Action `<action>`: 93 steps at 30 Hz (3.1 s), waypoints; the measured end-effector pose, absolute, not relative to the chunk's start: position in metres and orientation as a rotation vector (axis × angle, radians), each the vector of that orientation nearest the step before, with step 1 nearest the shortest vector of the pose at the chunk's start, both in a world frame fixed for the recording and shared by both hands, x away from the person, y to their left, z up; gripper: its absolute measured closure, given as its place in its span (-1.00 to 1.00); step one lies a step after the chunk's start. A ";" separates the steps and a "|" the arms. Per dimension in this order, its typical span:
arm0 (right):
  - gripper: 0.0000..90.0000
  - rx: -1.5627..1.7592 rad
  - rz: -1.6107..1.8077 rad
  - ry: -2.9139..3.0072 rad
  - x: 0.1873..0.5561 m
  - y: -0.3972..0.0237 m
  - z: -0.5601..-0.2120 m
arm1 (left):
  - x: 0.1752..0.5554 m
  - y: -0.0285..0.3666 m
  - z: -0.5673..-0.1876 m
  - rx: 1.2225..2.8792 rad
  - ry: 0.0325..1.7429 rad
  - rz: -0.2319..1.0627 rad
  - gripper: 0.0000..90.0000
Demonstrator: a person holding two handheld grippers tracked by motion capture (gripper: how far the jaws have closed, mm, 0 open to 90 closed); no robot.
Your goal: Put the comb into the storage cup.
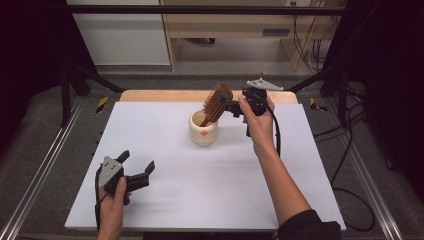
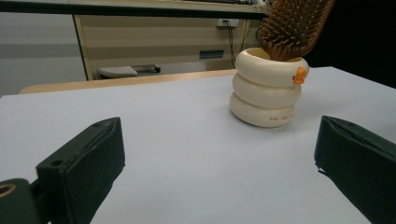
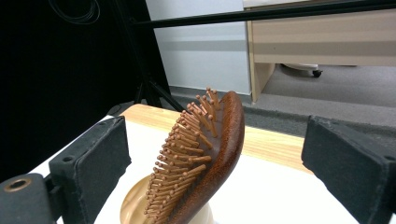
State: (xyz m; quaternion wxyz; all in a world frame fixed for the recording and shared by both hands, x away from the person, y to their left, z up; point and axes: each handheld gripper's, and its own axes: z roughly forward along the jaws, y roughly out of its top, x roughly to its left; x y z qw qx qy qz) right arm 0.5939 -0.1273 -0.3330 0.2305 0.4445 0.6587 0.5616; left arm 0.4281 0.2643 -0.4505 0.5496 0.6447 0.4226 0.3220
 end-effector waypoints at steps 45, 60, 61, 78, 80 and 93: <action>-0.86 1.073 1.518 1.682 0.568 -0.157 -0.316 | 0.425 0.266 -0.449 1.516 0.980 0.777 -0.97; -0.88 1.057 1.539 1.685 0.559 -0.160 -0.314 | 0.425 0.265 -0.448 1.528 0.968 0.781 -0.97; -0.88 1.058 1.540 1.686 0.558 -0.161 -0.314 | 0.425 0.265 -0.448 1.530 0.964 0.788 -0.97; -0.93 1.047 1.550 1.665 0.531 -0.188 -0.311 | 0.414 0.279 -0.437 1.533 0.935 0.775 -0.97; -0.93 1.049 1.551 1.665 0.529 -0.190 -0.311 | 0.410 0.280 -0.436 1.540 0.926 0.785 -0.96; -0.89 1.044 1.539 1.647 0.501 -0.223 -0.315 | 0.393 0.308 -0.437 1.499 0.951 0.837 -0.96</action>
